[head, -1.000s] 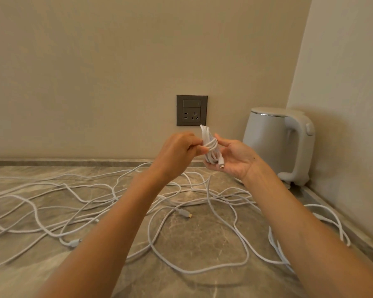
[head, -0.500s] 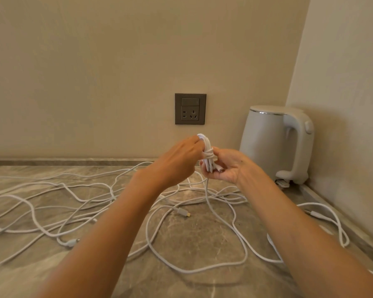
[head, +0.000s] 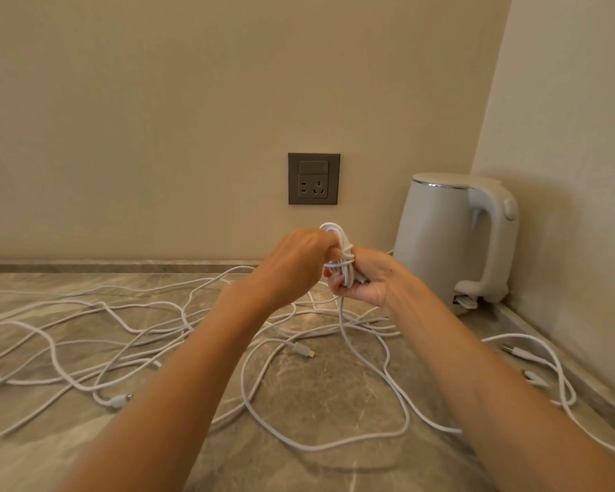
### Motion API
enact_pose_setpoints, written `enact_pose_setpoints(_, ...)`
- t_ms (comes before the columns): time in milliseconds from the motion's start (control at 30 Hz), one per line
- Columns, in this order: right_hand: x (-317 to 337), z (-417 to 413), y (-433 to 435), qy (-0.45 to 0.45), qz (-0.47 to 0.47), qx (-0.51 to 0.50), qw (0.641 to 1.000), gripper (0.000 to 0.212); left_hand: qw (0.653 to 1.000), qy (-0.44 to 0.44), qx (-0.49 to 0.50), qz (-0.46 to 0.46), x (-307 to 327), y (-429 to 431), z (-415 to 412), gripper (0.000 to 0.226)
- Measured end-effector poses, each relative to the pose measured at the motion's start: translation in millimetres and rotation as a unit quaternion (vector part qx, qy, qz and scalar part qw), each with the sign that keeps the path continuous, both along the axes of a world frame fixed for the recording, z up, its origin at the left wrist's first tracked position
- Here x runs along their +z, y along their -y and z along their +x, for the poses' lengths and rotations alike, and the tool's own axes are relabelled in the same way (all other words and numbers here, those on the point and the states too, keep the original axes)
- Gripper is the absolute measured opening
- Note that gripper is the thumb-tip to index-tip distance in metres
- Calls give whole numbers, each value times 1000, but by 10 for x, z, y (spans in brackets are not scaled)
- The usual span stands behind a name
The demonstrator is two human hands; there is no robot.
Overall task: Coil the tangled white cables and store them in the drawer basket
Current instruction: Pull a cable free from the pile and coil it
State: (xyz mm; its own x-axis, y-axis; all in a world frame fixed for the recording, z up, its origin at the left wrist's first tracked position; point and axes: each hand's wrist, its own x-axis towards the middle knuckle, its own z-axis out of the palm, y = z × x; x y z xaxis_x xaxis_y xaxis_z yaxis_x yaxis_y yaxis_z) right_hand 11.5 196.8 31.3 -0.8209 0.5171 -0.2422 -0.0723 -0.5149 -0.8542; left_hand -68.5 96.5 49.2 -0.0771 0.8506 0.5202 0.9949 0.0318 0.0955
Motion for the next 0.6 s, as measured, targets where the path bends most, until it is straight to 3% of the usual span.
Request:
enact_pose_setpoints(200, -25, 7, -50, -62, -91, 32, 993, 30, 999, 44, 5, 4, 0, 21, 0, 12)
enact_pose_setpoints(300, -28, 16, -63, -51, -89, 23, 994, 32, 999, 31, -8, -7, -5, 35, 32, 5)
enact_pose_setpoints(600, 24, 32, 1, 7, -29, -83, 996, 30, 998, -28, 44, -38, -8, -9, 69, 18)
